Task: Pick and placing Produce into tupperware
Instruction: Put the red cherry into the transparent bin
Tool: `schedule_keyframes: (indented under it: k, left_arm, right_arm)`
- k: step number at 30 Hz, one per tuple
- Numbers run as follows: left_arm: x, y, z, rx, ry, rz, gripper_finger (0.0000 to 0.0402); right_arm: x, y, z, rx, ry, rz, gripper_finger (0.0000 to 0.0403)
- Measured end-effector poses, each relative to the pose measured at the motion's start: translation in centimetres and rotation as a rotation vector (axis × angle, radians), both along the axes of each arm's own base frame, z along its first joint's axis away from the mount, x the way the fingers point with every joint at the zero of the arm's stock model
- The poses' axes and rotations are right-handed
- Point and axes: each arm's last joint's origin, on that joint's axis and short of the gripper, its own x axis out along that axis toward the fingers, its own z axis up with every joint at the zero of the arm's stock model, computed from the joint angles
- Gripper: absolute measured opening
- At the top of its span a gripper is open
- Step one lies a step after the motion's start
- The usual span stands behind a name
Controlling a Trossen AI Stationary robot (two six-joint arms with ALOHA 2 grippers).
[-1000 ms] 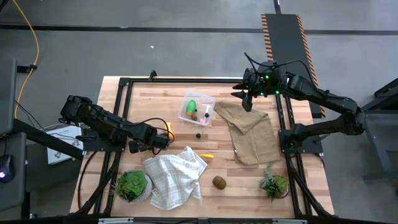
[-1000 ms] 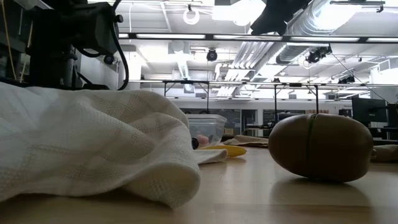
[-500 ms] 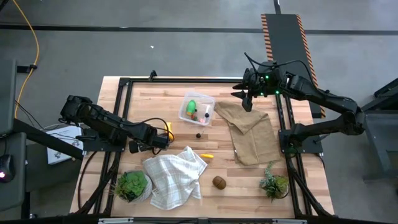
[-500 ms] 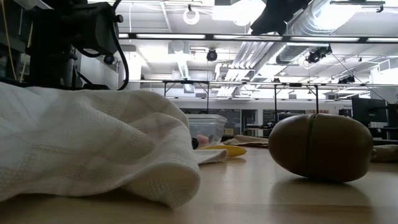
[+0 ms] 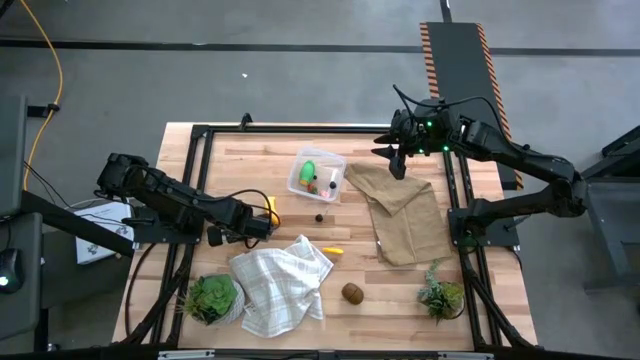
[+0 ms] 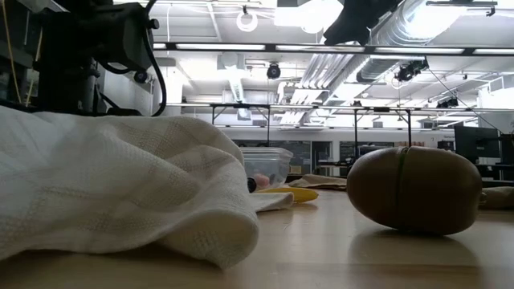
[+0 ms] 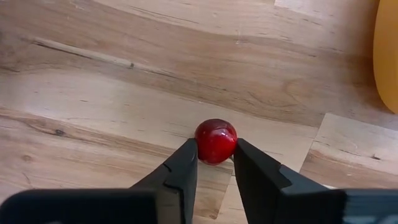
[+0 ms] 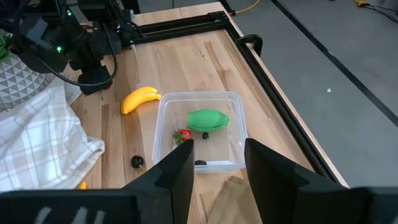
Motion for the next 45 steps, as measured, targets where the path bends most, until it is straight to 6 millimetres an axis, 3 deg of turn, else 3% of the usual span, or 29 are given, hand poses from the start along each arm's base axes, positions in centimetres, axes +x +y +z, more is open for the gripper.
schedule_keyframes:
  k: [20, 34, 45]
  left_arm:
    - [0.2, 0.0, 0.2, 0.006, -0.038, -0.009, 0.0076]
    - [0.5, 0.0, 3.1, 0.009, -0.16, -0.084, 0.0076]
    - [-0.4, 0.1, 5.3, 0.005, -0.272, -0.103, 0.0076]
  right_arm:
    - [0.0, 0.0, 0.0, -0.003, -0.006, 0.0, 0.0133]
    - [0.1, -0.1, 0.2, -0.013, -0.027, 0.0, 0.0133]
    - [0.2, -0.1, 0.4, -0.013, -0.042, -0.003, 0.0133]
